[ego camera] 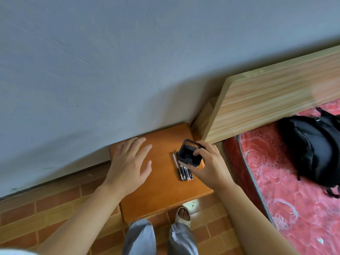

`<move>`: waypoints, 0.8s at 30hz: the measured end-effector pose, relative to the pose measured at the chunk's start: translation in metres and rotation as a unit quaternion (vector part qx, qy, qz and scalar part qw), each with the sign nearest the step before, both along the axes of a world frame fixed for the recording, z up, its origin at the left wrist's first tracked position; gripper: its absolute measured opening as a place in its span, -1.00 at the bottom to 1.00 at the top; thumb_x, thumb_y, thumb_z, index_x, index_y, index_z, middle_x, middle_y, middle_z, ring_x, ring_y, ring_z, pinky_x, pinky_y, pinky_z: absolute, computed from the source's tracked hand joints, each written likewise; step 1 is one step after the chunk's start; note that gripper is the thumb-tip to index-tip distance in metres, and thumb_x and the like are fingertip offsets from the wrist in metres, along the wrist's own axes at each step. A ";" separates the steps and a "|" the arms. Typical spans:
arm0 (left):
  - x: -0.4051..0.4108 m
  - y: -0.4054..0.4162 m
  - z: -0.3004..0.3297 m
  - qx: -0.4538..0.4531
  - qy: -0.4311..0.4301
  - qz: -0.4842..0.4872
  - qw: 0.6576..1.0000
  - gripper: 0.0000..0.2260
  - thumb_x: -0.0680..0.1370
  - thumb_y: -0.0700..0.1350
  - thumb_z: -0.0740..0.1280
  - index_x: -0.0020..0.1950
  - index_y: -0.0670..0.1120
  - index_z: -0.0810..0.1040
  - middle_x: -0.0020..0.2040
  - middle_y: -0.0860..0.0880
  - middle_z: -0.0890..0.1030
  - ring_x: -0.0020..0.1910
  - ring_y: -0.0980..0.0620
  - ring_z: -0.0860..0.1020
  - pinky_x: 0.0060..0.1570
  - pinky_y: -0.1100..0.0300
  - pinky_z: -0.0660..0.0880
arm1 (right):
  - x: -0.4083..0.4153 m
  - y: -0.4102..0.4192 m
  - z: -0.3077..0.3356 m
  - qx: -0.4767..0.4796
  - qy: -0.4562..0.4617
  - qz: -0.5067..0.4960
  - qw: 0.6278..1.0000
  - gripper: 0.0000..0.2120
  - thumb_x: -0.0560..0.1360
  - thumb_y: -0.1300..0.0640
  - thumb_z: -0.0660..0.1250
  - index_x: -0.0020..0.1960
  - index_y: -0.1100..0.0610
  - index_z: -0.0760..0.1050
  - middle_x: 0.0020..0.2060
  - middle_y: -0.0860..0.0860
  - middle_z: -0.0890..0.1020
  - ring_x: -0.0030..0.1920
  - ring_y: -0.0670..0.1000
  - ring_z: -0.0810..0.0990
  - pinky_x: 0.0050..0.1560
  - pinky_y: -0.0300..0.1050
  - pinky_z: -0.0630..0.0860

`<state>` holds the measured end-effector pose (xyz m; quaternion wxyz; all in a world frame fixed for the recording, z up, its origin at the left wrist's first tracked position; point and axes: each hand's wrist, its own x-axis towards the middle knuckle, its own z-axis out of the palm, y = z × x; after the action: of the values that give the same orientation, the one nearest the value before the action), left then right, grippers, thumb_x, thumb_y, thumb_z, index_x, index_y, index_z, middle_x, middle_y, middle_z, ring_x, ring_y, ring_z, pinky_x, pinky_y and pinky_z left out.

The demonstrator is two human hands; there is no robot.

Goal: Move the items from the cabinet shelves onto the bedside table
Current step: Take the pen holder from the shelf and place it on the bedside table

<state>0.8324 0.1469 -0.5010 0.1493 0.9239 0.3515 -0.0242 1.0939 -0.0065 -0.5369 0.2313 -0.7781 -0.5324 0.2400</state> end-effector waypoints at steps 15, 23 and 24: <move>-0.016 0.031 -0.105 -0.022 0.014 -0.001 1.000 -0.55 0.59 0.13 0.24 0.42 -0.02 0.56 0.45 -0.08 0.51 0.44 -0.12 0.47 0.41 -0.19 0.46 | 0.007 0.084 -0.137 -0.018 -0.018 -0.034 0.999 -0.52 0.43 0.03 0.57 0.26 0.15 0.52 0.36 0.06 0.49 0.29 0.12 0.43 0.22 0.01 0.56; -0.026 0.038 -0.112 -0.027 0.014 0.022 0.999 -0.56 0.58 0.11 0.26 0.41 -0.03 0.56 0.44 -0.08 0.52 0.43 -0.13 0.48 0.41 -0.15 0.44 | -0.016 0.095 -0.157 -0.004 -0.024 -0.117 0.993 -0.56 0.44 0.03 0.58 0.20 0.15 0.50 0.27 0.07 0.45 0.24 0.09 0.41 0.13 -0.05 0.56; -0.027 0.038 -0.112 -0.029 0.013 0.025 0.999 -0.56 0.57 0.10 0.26 0.40 -0.03 0.56 0.44 -0.08 0.52 0.43 -0.13 0.48 0.40 -0.15 0.45 | -0.017 0.097 -0.159 -0.007 -0.026 -0.122 0.992 -0.56 0.44 0.02 0.58 0.19 0.15 0.49 0.27 0.07 0.45 0.23 0.09 0.41 0.12 -0.03 0.57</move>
<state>0.8057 0.1844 -0.6129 0.1718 0.9098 0.3754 -0.0422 1.0769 0.0901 -0.6958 0.2394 -0.8446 -0.4380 0.1936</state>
